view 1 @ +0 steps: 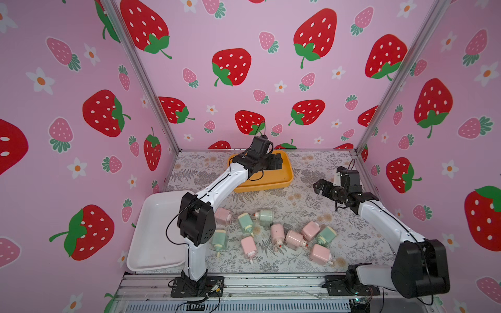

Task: Place the pencil sharpeners by color into the storage box
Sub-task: Move the storage box to the center of the board.

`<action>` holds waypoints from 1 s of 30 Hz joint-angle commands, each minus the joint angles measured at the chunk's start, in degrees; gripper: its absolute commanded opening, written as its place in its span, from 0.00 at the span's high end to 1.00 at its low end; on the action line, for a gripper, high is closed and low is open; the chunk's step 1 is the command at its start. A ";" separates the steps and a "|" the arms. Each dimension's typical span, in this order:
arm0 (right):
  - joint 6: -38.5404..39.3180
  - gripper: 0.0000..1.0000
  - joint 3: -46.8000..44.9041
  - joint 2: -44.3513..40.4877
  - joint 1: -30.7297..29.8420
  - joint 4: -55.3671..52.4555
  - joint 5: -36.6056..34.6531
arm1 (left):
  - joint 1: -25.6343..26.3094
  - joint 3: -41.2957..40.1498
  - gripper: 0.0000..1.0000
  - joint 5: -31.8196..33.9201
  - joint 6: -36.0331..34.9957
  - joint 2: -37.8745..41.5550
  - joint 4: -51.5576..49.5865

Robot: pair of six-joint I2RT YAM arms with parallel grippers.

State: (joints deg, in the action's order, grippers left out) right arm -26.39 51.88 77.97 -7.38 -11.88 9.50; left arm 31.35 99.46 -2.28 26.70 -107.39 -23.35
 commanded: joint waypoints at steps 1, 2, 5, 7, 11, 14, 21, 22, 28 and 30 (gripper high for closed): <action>4.39 0.03 5.25 5.49 -3.49 2.56 -3.04 | -1.03 -10.18 0.00 6.42 -3.17 5.20 5.11; 5.39 0.03 6.86 7.74 -4.50 2.54 -3.78 | -1.24 -13.45 0.00 7.93 -3.78 7.61 6.91; 7.31 0.05 11.89 13.73 -7.20 2.80 -5.90 | -1.82 -21.46 0.01 12.08 -6.01 13.27 11.06; 7.66 0.07 15.11 17.57 -8.23 2.96 -6.93 | -2.38 -24.12 0.01 13.84 -6.70 15.21 10.49; 8.19 0.14 21.40 24.71 -9.06 2.02 -7.21 | -6.39 -28.88 0.00 10.70 -3.27 17.01 9.98; 8.53 0.16 25.14 28.47 -9.15 1.38 -7.00 | -11.15 -32.34 0.00 1.88 -0.06 17.99 11.30; 9.08 0.28 34.60 36.90 -9.86 -2.23 -7.66 | -16.67 -38.69 0.00 0.60 0.64 21.54 14.52; 9.08 0.30 35.75 37.91 -10.04 -2.80 -8.26 | -17.15 -39.02 0.00 0.95 0.59 21.75 14.47; 10.04 0.47 43.22 43.72 -11.06 -6.78 -10.99 | -20.71 -41.48 0.00 -2.15 0.92 22.79 15.21; 10.13 0.54 45.27 45.18 -11.34 -7.72 -11.25 | -21.03 -42.19 0.00 -2.02 0.78 23.16 15.35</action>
State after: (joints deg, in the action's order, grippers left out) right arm -17.19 94.21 121.73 -18.02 -16.01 0.01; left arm 10.94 58.61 -2.81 27.29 -85.36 -9.02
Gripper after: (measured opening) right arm 0.475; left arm 0.995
